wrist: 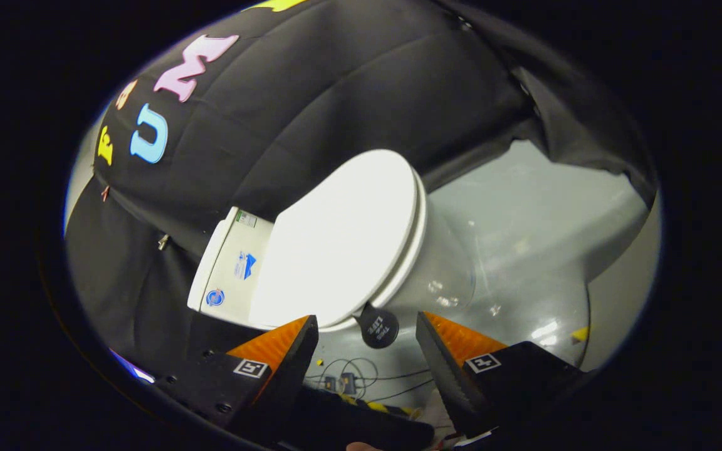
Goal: Open the toilet lid.
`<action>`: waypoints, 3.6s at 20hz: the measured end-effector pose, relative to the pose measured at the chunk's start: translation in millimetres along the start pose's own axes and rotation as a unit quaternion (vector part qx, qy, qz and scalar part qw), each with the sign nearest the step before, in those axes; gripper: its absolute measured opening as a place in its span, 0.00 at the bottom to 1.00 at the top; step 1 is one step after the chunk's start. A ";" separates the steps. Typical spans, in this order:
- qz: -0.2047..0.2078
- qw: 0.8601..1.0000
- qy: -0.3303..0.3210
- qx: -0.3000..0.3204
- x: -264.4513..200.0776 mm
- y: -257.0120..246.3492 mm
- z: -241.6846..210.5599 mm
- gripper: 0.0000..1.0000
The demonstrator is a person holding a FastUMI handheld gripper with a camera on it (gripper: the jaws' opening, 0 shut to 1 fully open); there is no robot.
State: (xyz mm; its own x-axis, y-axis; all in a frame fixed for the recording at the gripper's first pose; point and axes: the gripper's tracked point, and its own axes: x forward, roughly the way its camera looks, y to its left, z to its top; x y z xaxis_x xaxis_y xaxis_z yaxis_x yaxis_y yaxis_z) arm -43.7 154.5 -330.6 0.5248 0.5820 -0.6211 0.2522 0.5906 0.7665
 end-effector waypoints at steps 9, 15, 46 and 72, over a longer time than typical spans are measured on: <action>-0.040 0.989 0.005 0.140 29.7 -25.8 4.2 0.18; -0.005 0.992 0.051 0.114 31.5 -20.0 -6.9 0.18; 0.116 0.987 0.038 -0.106 -64.6 204.5 38.4 0.05; 0.203 0.964 0.025 -0.170 -50.4 411.9 0.1 0.05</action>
State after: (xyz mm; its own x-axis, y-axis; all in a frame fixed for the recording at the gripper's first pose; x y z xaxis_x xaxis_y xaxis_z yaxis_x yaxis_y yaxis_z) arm 33.8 368.4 16.4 0.4817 0.8250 -0.2956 -0.2517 0.4533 0.8551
